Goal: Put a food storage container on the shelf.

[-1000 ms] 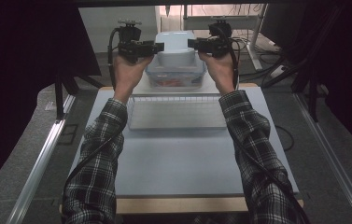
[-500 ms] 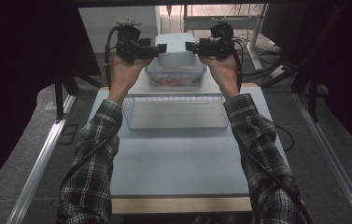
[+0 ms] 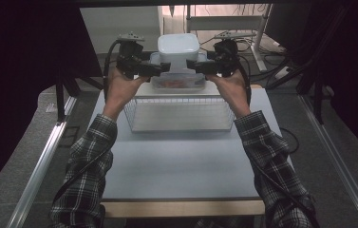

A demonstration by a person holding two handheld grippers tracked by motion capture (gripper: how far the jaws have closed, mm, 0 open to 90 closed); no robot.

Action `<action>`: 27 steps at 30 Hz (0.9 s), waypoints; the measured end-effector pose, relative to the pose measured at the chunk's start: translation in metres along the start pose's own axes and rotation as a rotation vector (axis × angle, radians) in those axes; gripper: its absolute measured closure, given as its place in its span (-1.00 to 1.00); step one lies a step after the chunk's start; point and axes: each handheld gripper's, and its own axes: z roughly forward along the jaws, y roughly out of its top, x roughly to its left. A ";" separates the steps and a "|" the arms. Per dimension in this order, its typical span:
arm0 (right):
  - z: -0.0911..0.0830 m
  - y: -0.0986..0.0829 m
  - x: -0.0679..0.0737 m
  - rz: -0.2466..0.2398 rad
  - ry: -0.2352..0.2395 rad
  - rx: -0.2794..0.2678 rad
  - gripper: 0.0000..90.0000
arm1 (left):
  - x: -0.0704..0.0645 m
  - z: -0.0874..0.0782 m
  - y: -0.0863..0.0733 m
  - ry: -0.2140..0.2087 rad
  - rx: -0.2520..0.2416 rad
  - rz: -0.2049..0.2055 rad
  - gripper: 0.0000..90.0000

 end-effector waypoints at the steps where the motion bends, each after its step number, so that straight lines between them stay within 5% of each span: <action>1: 0.000 -0.004 0.001 -0.007 -0.002 0.008 -0.78 | -0.001 0.000 -0.002 -0.001 0.002 -0.001 -0.81; 12: -0.002 -0.025 0.013 -0.062 -0.014 0.045 -0.86 | -0.011 -0.003 -0.025 -0.009 0.025 0.023 -0.89; 20: -0.002 -0.038 0.018 -0.067 0.016 0.056 -0.87 | -0.019 -0.005 -0.039 -0.006 0.023 0.066 -0.90; 27: -0.004 -0.048 0.023 -0.086 0.041 0.061 -0.87 | -0.022 -0.006 -0.054 -0.037 0.016 0.059 -0.85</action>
